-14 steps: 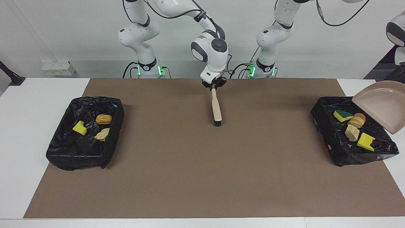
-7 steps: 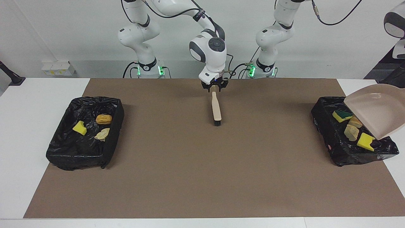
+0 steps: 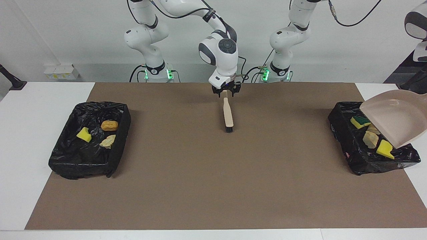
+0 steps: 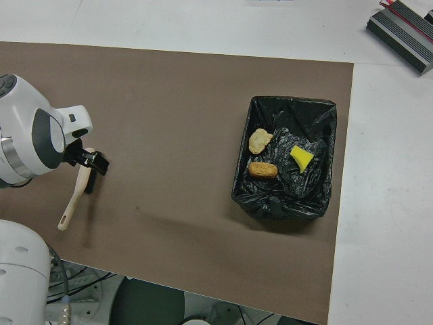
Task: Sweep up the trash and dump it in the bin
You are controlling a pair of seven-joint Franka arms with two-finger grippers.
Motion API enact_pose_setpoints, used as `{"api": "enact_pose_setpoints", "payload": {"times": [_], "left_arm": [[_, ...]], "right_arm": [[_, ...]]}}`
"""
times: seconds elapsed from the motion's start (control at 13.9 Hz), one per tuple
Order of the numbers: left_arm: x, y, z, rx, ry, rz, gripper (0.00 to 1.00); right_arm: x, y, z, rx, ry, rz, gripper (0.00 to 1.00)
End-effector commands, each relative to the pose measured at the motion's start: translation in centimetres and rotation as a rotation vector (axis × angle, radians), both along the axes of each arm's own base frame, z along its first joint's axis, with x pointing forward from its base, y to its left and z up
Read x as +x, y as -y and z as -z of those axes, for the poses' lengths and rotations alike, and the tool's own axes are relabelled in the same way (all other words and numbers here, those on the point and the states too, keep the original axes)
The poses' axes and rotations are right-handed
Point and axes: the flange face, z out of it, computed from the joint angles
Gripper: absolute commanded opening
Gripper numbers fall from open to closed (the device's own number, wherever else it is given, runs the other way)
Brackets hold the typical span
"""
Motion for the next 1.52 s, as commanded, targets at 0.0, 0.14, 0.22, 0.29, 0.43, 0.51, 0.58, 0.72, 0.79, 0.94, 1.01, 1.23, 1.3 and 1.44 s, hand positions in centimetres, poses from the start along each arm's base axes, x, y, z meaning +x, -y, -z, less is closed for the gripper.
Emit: {"api": "enact_pose_setpoints", "payload": {"times": [0.0,0.14,0.22,0.29,0.43,0.51,0.58,0.72,0.79,0.94,1.01,1.23,1.3,1.44], "left_arm": [[-1.5,9.6,1.3,-0.096,0.076,-0.218,0.00],[-1.7,17.8,3.3,-0.155,0.110,-0.324,0.00],[-1.9,21.1,4.1,-0.173,0.132,-0.353,0.00],[-1.9,24.0,5.1,-0.222,0.142,-0.406,0.00],[-2.4,29.2,7.1,-0.303,0.138,-0.513,0.00],[-2.6,32.3,8.8,-0.323,0.147,-0.570,0.00],[-2.4,34.6,10.2,-0.349,0.160,-0.634,0.00],[-2.6,40.2,15.2,-0.366,0.135,-0.688,0.00],[-1.7,41.0,16.2,-0.388,0.134,-0.697,0.00],[-0.2,41.4,18.2,-0.420,0.143,-0.692,0.00],[0.3,41.6,18.8,-0.436,0.147,-0.687,0.00],[1.3,41.9,20.2,-0.508,0.154,-0.707,0.00],[1.8,41.7,21.5,-0.488,0.145,-0.711,0.00],[1.6,42.0,22.8,-0.473,0.140,-0.702,0.00]], "right_arm": [[2.6,6.0,-2.7,0.024,0.007,0.012,1.00],[5.5,11.2,-5.1,0.034,0.055,0.011,1.00],[6.5,13.6,-5.9,0.034,0.064,0.019,1.00],[7.6,15.6,-6.4,0.036,0.073,0.015,1.00],[9.5,19.2,-7.2,0.019,0.099,0.041,1.00],[10.8,20.4,-7.7,0.003,0.113,0.051,1.00],[11.7,21.0,-8.0,-0.023,0.119,0.049,1.00],[13.2,22.0,-9.3,-0.090,0.140,0.035,1.00],[13.8,22.3,-9.7,-0.103,0.129,0.034,1.00],[15.0,22.8,-10.2,-0.121,0.100,0.032,1.00],[15.3,23.0,-10.8,-0.137,0.101,0.030,1.00],[15.0,22.0,-11.5,-0.152,0.117,0.011,1.00],[15.0,21.9,-11.5,-0.143,0.116,0.013,1.00],[15.1,22.2,-11.4,-0.132,0.115,0.028,1.00]]}}
